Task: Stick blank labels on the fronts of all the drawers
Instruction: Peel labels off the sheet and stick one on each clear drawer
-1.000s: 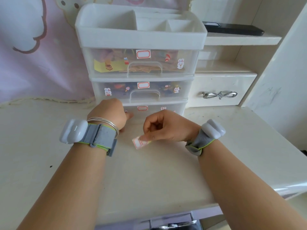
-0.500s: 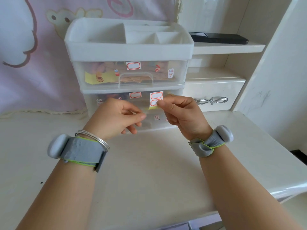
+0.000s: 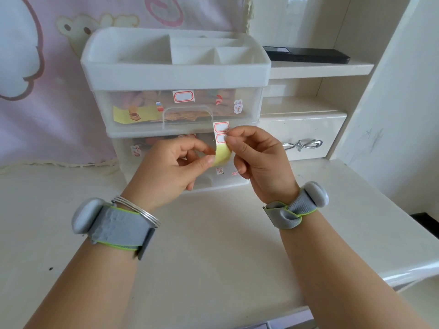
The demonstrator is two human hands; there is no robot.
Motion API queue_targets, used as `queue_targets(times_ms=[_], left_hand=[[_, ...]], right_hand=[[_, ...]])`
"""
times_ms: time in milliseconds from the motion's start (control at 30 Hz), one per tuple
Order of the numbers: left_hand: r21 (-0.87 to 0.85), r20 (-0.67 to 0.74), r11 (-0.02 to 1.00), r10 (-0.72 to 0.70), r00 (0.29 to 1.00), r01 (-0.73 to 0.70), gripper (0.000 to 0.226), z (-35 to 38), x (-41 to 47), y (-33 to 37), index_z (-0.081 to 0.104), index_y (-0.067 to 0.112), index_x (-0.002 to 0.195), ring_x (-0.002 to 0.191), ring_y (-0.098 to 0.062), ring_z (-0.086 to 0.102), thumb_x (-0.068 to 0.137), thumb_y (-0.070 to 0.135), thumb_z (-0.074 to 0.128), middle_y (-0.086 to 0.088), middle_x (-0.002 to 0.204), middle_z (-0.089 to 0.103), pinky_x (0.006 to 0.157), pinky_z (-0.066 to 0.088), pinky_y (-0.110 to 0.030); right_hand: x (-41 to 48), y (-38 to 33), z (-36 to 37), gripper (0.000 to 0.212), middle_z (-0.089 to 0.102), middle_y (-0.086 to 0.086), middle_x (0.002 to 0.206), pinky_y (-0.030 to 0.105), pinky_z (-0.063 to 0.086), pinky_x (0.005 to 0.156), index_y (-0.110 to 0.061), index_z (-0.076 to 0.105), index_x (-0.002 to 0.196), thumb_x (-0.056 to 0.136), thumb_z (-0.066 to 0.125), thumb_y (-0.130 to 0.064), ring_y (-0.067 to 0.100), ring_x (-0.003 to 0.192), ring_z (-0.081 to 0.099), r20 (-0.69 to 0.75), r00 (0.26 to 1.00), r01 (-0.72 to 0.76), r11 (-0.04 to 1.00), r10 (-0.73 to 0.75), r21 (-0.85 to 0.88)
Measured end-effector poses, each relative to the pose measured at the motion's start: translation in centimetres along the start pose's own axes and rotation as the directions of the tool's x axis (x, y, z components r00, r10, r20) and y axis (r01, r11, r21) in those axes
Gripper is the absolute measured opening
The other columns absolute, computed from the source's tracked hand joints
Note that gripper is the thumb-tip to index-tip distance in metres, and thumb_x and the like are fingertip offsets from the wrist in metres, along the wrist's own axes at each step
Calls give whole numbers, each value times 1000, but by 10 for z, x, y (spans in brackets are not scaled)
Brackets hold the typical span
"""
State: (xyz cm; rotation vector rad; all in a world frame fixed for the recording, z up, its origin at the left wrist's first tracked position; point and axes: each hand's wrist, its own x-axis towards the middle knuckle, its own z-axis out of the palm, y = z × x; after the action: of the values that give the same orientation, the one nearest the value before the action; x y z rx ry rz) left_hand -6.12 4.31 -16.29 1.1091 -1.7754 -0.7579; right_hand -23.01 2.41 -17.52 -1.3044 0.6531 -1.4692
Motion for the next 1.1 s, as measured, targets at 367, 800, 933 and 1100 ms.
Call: queue_targets(times_ms=[367,800,933,1100], left_hand=[[24,-97,1000,16,995,-13,15,9,2,-6,63,18,70,40,-10,42,83,11,65,-4,56,47,44,35,-15],[515,-84,816,354,931,-264,17,7,5,-12,61,7,74,61,-13,34,81,20,53,7,56,33,71,46,-33],[548,-50,788,365,930,-280,18,7,4,-7,59,6,76,62,-25,42,82,20,50,5,60,33,60,43,-39],[539,-16,785,373,928,-306,13,5,4,-7,56,10,74,59,-21,37,82,19,51,9,61,33,56,36,-32]], right_hand=[[-2,-3,1,21,67,-8,60,16,28,36,-18,72,83,77,67,1,6,36,42,-58,998,-33,995,27,-96],[-4,0,3,15,69,-3,64,16,41,47,-17,75,79,77,71,-3,10,39,45,-84,992,61,945,-92,-320],[-3,1,4,19,69,-13,61,19,44,47,-21,73,75,79,69,-3,9,40,45,-107,987,78,938,-121,-337],[-3,3,4,21,68,2,70,20,43,48,-24,69,73,83,66,-5,10,40,45,-94,982,115,910,-166,-399]])
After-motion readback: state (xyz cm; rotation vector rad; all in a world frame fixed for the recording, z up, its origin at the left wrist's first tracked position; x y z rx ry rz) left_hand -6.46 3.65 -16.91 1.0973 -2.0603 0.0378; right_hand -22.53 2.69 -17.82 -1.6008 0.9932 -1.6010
